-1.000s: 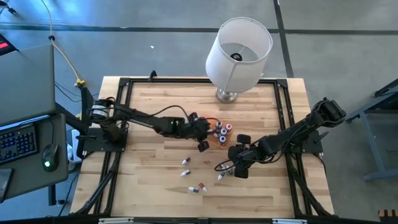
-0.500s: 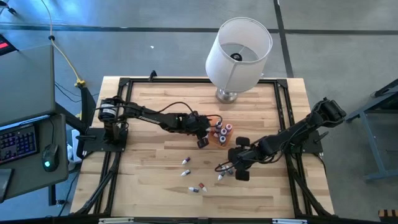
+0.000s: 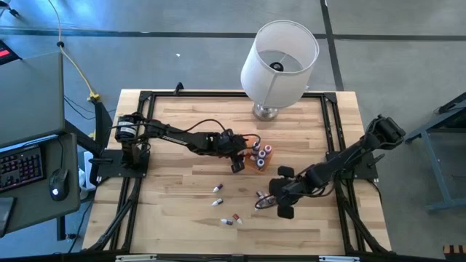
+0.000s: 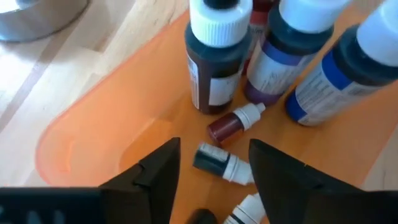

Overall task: Pick & Place food coloring
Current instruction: Put the small purple food coloring bottle into the orange bin

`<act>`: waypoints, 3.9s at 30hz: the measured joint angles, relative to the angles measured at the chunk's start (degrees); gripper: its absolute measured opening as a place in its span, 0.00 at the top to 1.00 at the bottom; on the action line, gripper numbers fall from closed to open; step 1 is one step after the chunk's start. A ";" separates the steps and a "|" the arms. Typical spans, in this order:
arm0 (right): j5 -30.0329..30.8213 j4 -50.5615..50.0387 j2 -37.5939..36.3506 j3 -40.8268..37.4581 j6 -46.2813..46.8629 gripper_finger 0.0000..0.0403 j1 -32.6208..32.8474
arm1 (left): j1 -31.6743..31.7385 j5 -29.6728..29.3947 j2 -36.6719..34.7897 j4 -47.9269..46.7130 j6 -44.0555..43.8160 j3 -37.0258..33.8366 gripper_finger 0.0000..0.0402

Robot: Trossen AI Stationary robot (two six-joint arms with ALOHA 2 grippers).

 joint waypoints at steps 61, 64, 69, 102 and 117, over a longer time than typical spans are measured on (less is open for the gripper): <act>19.05 4.33 12.02 20.46 -31.90 0.82 -13.94 | -14.43 -2.55 -32.87 -26.51 -5.21 0.04 0.50; 14.03 3.51 12.26 18.21 -31.87 0.81 -19.57 | -14.98 -2.43 -32.85 -26.73 -6.14 0.04 0.50; 9.50 3.69 12.45 15.74 -31.88 0.80 -26.33 | -15.13 -2.47 -32.85 -27.14 -6.47 0.04 0.50; 4.16 -10.39 12.25 21.26 -28.47 0.67 -15.81 | -27.91 -13.42 -23.52 -6.31 -32.07 -20.41 0.50; 4.79 -10.35 12.23 21.27 -21.75 0.67 -5.06 | -27.76 -15.35 -10.07 2.30 -35.01 -20.33 0.50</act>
